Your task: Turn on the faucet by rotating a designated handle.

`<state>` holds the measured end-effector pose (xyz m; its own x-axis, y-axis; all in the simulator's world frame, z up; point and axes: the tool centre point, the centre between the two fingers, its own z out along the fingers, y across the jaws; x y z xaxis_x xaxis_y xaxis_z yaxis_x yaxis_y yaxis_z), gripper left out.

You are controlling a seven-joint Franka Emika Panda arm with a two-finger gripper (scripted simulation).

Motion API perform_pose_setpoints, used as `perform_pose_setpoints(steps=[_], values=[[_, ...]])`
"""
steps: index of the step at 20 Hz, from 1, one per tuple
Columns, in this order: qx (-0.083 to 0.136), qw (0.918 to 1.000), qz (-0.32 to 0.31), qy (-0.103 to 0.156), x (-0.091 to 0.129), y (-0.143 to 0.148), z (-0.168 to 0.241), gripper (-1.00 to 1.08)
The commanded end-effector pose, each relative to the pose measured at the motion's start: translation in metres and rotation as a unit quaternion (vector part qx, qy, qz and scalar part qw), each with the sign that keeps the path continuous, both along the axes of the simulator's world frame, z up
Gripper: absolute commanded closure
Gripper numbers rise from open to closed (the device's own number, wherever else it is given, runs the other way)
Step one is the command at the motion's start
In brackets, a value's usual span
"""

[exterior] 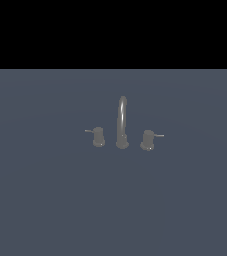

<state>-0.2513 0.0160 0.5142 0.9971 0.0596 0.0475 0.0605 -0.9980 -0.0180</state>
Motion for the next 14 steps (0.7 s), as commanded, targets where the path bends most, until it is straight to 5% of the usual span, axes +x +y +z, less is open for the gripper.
perform_pose_setpoints(steps=[1, 14], values=[[0.0, 1.0, 0.0, 0.0, 0.0, 0.0, 0.0, 1.08], [0.001, 0.9989, -0.047, 0.001, 0.01, 0.017, -0.024, 1.08]])
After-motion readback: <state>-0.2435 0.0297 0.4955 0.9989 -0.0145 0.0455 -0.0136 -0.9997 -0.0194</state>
